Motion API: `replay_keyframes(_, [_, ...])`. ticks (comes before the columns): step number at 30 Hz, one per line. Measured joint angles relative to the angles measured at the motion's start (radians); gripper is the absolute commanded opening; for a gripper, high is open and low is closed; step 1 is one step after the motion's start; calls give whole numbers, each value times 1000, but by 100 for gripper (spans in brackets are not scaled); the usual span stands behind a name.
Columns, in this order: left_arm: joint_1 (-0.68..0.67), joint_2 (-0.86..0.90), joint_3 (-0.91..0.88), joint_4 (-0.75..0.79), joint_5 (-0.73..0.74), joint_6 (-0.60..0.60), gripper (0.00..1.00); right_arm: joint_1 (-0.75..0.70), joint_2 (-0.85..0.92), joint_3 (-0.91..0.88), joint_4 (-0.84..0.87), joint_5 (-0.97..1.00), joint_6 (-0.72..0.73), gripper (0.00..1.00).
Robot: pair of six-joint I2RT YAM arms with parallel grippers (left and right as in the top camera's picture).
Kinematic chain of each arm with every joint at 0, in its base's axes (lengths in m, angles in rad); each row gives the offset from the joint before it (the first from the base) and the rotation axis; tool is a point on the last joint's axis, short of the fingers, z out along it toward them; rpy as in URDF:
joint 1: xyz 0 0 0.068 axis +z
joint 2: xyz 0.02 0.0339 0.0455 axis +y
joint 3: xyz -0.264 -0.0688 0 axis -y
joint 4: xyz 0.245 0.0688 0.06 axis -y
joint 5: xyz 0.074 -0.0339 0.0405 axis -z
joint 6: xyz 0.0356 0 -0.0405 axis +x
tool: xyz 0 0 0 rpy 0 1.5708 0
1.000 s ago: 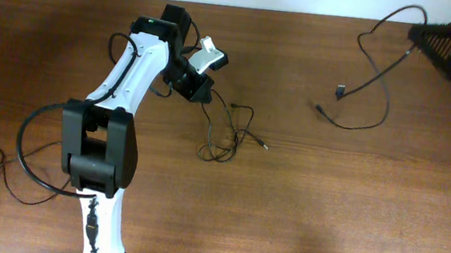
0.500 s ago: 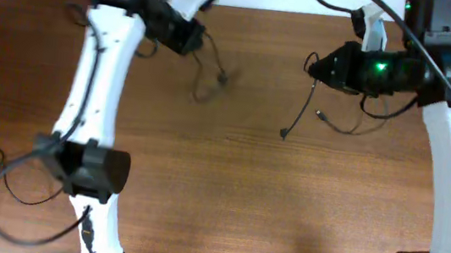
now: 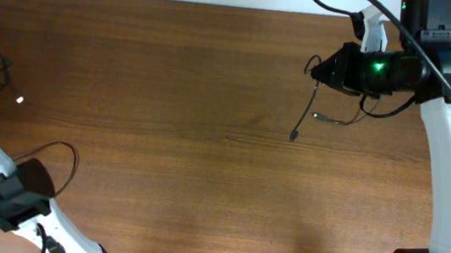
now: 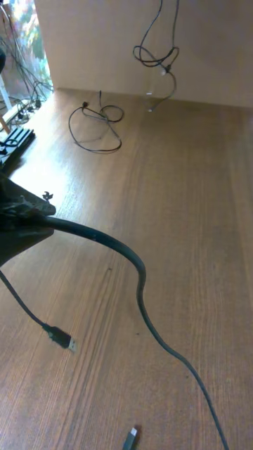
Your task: Untangle cables
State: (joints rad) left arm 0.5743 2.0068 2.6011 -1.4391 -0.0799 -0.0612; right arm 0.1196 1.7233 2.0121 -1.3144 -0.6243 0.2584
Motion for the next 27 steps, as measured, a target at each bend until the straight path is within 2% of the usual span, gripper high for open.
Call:
replay_keyframes(2, [67, 51, 0, -11, 1, -34, 0, 0, 0, 0, -10, 8, 0, 4])
replay_keyframes(3, [96, 76, -1, -20, 0, -57, 31, 0, 0, 0, -13, 14, 0, 4])
replay_keyframes(4, [131, 107, -1, -34, 0, -93, 57, 0, 0, 0, -14, 19, 0, 4])
replay_keyframes(5, [161, 134, -2, -43, 2, -125, 95, 0, 0, 0, -14, 22, 0, 4])
replay_keyframes(6, [187, 161, -2, -50, 14, -159, 99, 0, 0, 0, -14, 24, 0, 4])
replay_keyframes(10, [227, 223, -4, -58, 95, -198, 99, 0, 0, 0, -14, 26, 0, 4])
replay_keyframes(11, [227, 225, -4, -58, 106, -198, 95, 0, 0, 0, -14, 26, 0, 4])
replay_keyframes(13, [227, 225, -4, -56, 112, -199, 71, 0, 0, 0, -14, 26, 0, 4])
replay_keyframes(14, [227, 225, -4, -49, 115, -195, 44, 0, 0, 0, -14, 26, 0, 4])
replay_keyframes(16, [226, 225, -4, -17, 93, -153, 53, 0, 0, 0, -14, 26, 1, 4])
replay_keyframes(17, [224, 227, -4, -19, 37, -153, 55, 0, 0, 0, -15, 26, 0, 4])
replay_keyframes(20, [220, 251, -4, -52, -83, -214, 60, 0, 0, 0, -17, 26, 0, 4])
replay_keyframes(24, [218, 265, -4, -58, -42, -227, 60, 0, 0, 0, -17, 26, 0, 4])
replay_keyframes(27, [182, 239, 10, -59, 72, -159, 60, 13, 0, 0, -2, 27, 0, 4])
